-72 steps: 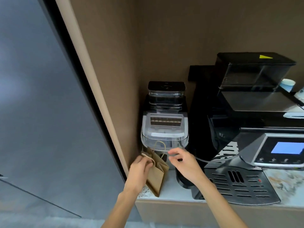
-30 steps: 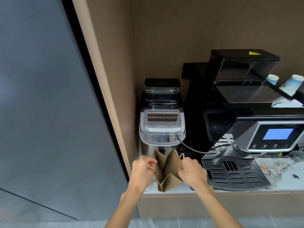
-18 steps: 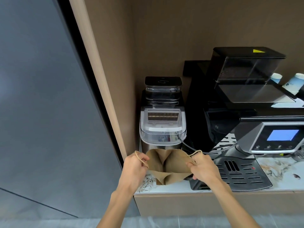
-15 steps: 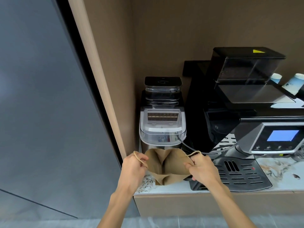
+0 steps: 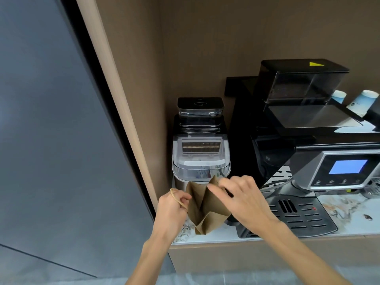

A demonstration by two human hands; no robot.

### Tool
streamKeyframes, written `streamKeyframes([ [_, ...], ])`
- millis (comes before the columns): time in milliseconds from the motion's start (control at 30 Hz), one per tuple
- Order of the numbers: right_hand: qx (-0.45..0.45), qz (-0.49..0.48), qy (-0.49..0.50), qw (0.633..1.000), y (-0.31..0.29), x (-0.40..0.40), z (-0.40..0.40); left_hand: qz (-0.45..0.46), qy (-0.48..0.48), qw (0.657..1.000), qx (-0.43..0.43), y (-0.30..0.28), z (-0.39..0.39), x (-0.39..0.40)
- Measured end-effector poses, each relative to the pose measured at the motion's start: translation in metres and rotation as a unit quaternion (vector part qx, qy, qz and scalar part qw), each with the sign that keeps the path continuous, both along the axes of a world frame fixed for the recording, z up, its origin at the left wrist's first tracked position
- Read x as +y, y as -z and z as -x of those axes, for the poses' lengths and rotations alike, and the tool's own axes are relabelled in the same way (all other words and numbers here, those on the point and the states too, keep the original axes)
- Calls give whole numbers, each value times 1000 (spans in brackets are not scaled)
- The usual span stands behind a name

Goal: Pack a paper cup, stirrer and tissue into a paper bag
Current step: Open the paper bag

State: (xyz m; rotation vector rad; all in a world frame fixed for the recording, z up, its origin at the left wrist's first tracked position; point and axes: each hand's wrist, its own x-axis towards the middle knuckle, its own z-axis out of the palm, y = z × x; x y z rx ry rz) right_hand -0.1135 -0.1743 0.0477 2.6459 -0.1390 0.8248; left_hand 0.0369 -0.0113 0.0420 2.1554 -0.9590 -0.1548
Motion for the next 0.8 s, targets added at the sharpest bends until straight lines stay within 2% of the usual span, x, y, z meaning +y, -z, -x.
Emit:
streamKeyframes([
  [67, 32, 69, -24, 997, -4, 7, 2, -4, 7, 1000, -4, -3, 0, -2],
  [200, 60, 111, -23, 992, -19, 6, 0, -1, 20, 1000, -11, -8, 4, -5],
  [233, 82, 113, -33, 990, -21, 5, -2, 1, 22, 1000, -13, -10, 5, -6],
  [300, 181, 106, -60, 976, -26, 6, -6, 9, 25, 1000, -10, -12, 7, -7],
  [333, 247, 88, -61, 963, -29, 8, -7, 11, 27, 1000, -6, -12, 8, -8],
  [400, 351, -5, -35, 936, -30, 10, -12, 12, 38, 999, -4, -12, 12, -11],
  [500, 437, -217, 10, 873, -20, 11, -26, 20, 56, 998, 11, -10, 21, -15],
  [567, 494, -292, 37, 818, -12, 11, -39, 29, 64, 997, 15, -8, 26, -16],
  [633, 554, -328, 48, 764, -6, 12, -48, 35, 82, 996, 11, -5, 29, -15],
  [700, 598, -338, 50, 725, 0, 13, -55, 30, 99, 995, 11, -4, 32, -13],
  [800, 624, -336, 71, 702, 13, 17, -63, 35, 117, 992, 16, -6, 35, -9],
])
